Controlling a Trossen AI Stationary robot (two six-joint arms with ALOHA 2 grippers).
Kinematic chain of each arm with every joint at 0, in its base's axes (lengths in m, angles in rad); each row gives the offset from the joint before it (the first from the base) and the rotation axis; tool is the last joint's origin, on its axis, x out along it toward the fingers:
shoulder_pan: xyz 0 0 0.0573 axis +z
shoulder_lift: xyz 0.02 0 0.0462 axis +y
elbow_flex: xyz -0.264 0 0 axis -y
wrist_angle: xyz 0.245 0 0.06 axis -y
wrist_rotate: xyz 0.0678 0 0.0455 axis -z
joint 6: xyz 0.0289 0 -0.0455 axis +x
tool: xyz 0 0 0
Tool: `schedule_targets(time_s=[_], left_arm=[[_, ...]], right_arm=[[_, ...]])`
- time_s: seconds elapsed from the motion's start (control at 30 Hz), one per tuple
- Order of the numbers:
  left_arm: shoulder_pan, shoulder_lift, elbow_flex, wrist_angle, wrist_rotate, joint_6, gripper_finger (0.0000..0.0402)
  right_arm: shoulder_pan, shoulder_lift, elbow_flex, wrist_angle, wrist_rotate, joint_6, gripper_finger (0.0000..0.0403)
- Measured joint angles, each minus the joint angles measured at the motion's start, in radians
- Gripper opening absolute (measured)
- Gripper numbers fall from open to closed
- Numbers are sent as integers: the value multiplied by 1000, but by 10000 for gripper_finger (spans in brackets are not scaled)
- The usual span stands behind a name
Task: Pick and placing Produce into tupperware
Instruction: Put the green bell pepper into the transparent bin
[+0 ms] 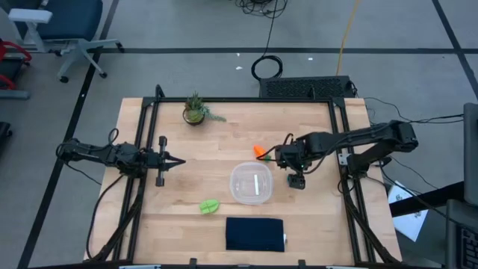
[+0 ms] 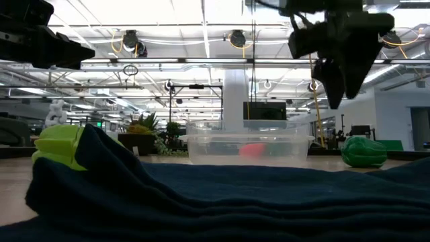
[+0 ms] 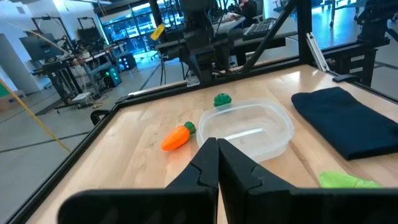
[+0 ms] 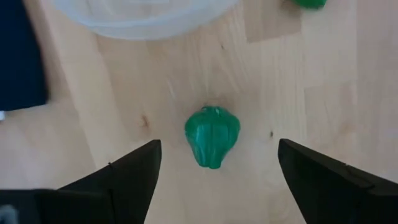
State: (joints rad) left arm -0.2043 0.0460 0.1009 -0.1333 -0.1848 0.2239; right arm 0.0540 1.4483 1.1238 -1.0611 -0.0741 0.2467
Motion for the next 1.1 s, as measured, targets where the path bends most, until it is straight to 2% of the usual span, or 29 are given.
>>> schedule_targets(time_s=[0.17, 0.33, 1.1], left_arm=[[0, 0, 0, 0, 0, 0, 1], [0, 0, 0, 1, 0, 4, 1], [0, 0, 0, 1, 0, 7, 1]], right_arm=[[0, -6, -85, 48, -7, 27, 316], [0, -37, -168, 165, -62, 69, 316], [0, -55, -387, 454, -59, 85, 316]])
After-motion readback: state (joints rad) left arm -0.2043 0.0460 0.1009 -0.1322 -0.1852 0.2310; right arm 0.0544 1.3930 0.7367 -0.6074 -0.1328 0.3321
